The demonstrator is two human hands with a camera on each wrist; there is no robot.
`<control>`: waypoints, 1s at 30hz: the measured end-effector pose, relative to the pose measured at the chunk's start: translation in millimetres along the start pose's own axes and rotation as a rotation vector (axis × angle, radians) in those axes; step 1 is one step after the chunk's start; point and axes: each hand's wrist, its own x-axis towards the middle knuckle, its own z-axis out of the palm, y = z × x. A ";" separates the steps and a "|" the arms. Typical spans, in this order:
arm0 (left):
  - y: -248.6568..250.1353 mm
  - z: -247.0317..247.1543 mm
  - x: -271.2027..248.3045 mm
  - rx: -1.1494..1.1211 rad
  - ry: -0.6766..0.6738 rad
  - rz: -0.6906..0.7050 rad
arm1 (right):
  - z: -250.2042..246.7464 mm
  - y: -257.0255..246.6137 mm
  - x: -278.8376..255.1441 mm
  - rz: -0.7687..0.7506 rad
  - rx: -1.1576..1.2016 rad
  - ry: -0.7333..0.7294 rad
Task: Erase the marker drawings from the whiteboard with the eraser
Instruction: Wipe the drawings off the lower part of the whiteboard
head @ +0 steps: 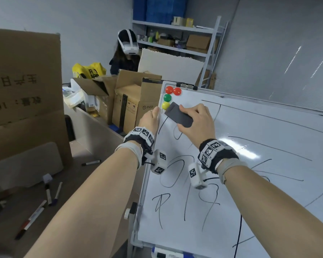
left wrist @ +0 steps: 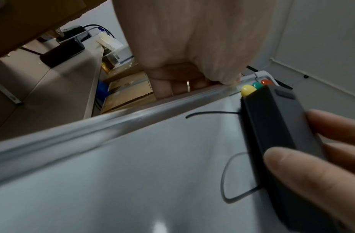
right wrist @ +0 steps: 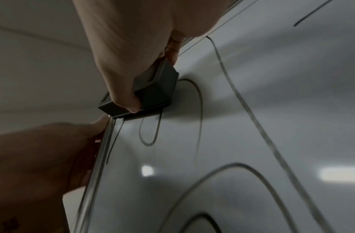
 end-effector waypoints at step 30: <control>-37.3 6.0 -61.8 -0.183 -0.048 -0.275 | -9.7 2.2 -39.7 0.150 0.035 -0.098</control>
